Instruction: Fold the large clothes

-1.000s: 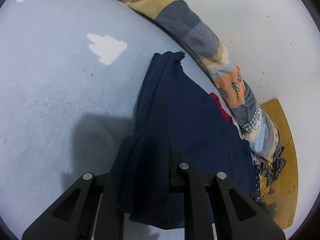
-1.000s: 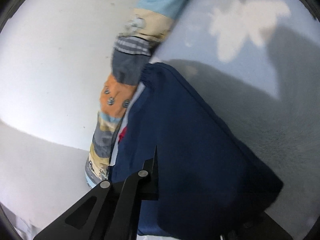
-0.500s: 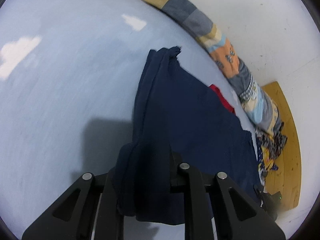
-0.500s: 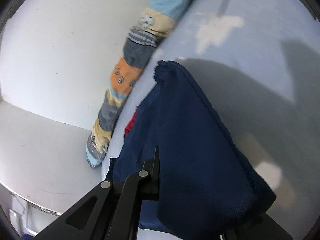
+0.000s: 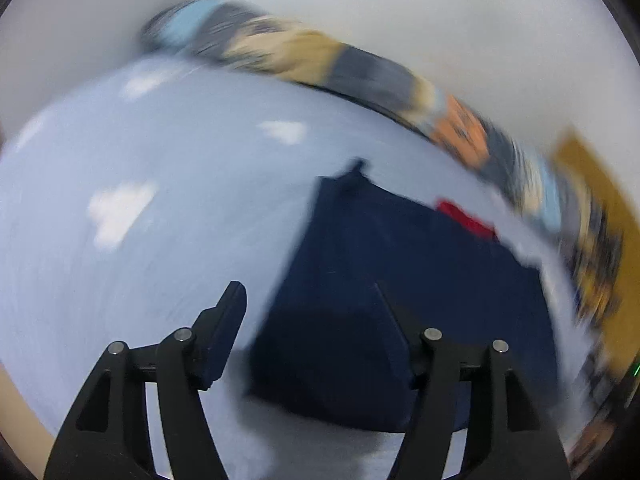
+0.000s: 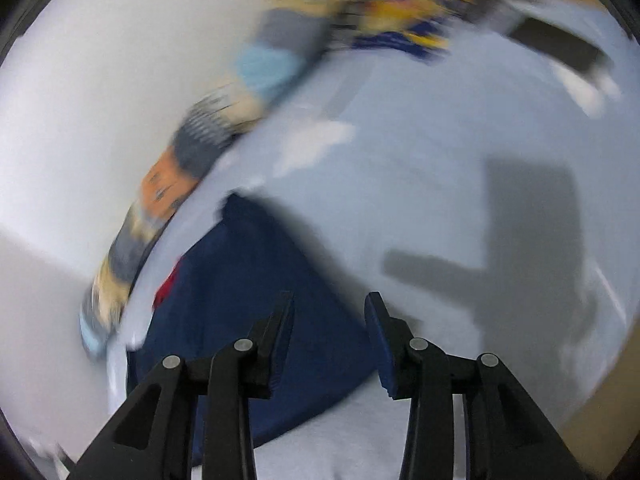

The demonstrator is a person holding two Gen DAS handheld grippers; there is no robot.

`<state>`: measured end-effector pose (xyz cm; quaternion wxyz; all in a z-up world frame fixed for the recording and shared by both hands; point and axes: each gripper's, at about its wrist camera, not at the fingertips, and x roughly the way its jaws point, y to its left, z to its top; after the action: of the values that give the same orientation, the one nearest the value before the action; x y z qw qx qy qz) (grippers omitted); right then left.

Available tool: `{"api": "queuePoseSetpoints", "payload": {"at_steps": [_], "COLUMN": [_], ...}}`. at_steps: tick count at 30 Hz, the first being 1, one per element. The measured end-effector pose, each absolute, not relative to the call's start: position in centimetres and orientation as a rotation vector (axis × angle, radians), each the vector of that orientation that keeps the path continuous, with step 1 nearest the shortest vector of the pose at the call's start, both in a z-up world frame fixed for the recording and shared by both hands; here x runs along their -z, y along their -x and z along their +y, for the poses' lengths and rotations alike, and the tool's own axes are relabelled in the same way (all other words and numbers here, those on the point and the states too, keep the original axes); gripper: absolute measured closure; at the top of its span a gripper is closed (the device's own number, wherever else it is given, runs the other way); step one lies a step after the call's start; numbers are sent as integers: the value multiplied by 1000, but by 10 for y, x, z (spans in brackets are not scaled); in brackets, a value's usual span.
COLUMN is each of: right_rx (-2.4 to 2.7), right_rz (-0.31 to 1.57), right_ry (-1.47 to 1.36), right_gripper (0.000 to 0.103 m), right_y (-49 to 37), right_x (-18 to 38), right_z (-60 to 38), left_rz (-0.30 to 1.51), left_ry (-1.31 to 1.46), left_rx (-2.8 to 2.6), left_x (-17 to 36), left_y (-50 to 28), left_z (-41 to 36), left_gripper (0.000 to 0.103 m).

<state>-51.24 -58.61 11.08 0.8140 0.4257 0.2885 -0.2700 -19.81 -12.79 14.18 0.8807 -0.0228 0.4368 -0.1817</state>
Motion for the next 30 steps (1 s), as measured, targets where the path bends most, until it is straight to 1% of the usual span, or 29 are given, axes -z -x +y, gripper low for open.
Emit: {"api": "queuePoseSetpoints", "payload": {"at_steps": [3, 5, 10, 14, 15, 16, 18, 19, 20, 23, 24, 28, 30], "right_rx": [449, 442, 451, 476, 487, 497, 506, 498, 495, 486, 477, 429, 384], "right_rz": [686, 718, 743, 769, 787, 812, 901, 945, 938, 940, 921, 876, 881], "right_ry": [-818, -751, -608, -568, -571, -578, -613, -640, -642, -614, -608, -599, -583], "right_gripper": [64, 64, 64, 64, 64, 64, 66, 65, 66, 66, 63, 63, 63], "right_y": [454, 415, 344, 295, 288, 280, 268, 266, 267, 274, 279, 309, 319], "right_x": [-122, -126, -118, -96, -87, -77, -56, -46, -45, -60, -70, -100, -111], "right_z": [-582, -580, -597, -622, -629, -637, -649, -653, -653, -646, -641, -611, -579], "left_rz": [892, 901, 932, 950, 970, 1003, 1089, 1119, 1131, 1117, 1104, 1049, 1025], "left_ry": [-167, -232, -341, -390, -379, -360, -294, -221, -186, -147, -148, -173, -187], "left_rx": [434, 456, 436, 364, 346, 336, 324, 341, 350, 343, 358, 402, 395], "left_x": [-139, -132, -108, -81, -73, -64, -45, -41, -41, -52, -60, -86, -98], "left_y": [188, 168, 112, 71, 60, 52, 35, 30, 27, 40, 54, 112, 145], "left_z": [-188, -220, -270, -279, -276, -270, -257, -248, -243, -231, -228, -216, -205], "left_gripper": [39, 39, 39, 39, 38, 29, 17, 17, 17, 18, 18, 18, 18]}}
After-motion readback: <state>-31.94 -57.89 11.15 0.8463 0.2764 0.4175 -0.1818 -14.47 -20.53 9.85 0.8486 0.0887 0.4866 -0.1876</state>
